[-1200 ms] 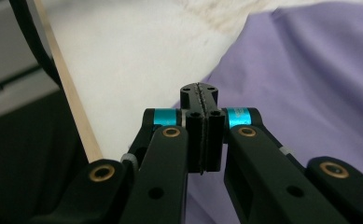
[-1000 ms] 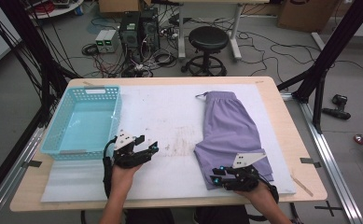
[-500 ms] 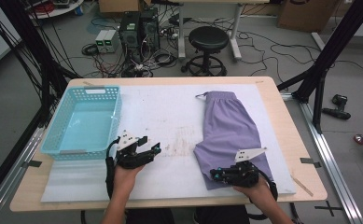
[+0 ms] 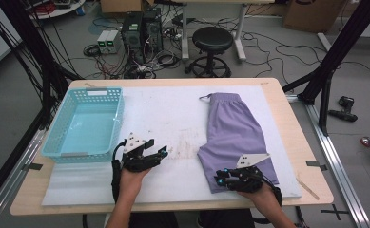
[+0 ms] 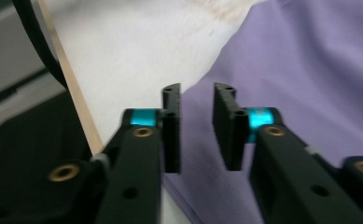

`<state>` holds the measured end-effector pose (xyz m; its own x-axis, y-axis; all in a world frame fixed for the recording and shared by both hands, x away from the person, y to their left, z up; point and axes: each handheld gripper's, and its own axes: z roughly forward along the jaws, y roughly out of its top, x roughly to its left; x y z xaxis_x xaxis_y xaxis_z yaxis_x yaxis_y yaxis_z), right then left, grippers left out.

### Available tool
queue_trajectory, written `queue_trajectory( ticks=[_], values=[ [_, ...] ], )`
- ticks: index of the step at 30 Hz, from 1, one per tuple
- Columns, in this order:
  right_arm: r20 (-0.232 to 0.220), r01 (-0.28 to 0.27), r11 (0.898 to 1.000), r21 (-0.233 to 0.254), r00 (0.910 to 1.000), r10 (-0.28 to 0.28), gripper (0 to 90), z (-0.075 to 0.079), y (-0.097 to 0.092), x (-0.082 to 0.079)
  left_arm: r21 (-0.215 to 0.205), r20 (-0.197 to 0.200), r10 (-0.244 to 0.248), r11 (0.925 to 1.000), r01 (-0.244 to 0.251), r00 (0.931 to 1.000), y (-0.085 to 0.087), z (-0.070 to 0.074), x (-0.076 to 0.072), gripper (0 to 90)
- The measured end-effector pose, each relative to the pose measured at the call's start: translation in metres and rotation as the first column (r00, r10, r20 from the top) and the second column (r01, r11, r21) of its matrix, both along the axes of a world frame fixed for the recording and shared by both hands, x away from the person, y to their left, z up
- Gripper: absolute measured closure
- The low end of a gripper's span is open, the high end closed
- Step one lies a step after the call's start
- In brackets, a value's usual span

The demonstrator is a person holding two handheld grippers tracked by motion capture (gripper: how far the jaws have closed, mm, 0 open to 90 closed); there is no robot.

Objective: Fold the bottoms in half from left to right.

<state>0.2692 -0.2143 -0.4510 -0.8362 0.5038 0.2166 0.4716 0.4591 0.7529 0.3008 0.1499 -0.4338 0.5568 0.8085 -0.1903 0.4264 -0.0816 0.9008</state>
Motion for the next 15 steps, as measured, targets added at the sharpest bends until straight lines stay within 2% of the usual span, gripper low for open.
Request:
queue_trajectory(
  ticks=[3,6,7,8,12,13,15],
  values=[
    [0.012,-0.013,0.999,-0.034,0.9998,0.013,67.8,-0.003,0.007,-0.003,-0.001,-0.004,-0.003,1.0000,0.003,1.0000,-0.002,0.000,0.001,38.9],
    [0.032,-0.038,0.995,-0.093,0.9986,0.042,82.3,-0.005,0.012,-0.006,-0.003,-0.003,-0.004,1.0000,0.004,1.0000,-0.002,0.000,0.001,38.8],
    [0.036,-0.048,0.994,-0.095,0.9981,0.051,83.8,-0.005,0.013,-0.006,-0.002,-0.004,-0.004,1.0000,0.004,1.0000,-0.002,0.000,0.001,38.8],
    [0.036,-0.051,0.994,-0.092,0.9979,0.054,90.0,-0.005,0.013,-0.007,-0.001,-0.006,-0.003,1.0000,0.003,1.0000,-0.001,0.000,0.001,38.9],
    [0.013,-0.080,0.993,-0.086,0.9966,0.081,90.0,-0.005,0.010,-0.008,0.001,-0.009,-0.004,1.0000,0.004,0.9999,-0.001,-0.001,0.001,38.8],
    [-0.008,-0.098,0.992,-0.079,0.9952,0.098,90.0,-0.005,0.009,-0.009,0.000,-0.010,-0.003,1.0000,0.003,0.9999,-0.001,-0.002,0.001,38.8],
    [-0.002,-0.102,0.992,-0.072,0.9948,0.102,90.0,-0.006,0.008,-0.009,0.001,-0.010,-0.007,1.0000,0.007,0.9999,-0.001,-0.002,0.002,38.8]
  ],
)
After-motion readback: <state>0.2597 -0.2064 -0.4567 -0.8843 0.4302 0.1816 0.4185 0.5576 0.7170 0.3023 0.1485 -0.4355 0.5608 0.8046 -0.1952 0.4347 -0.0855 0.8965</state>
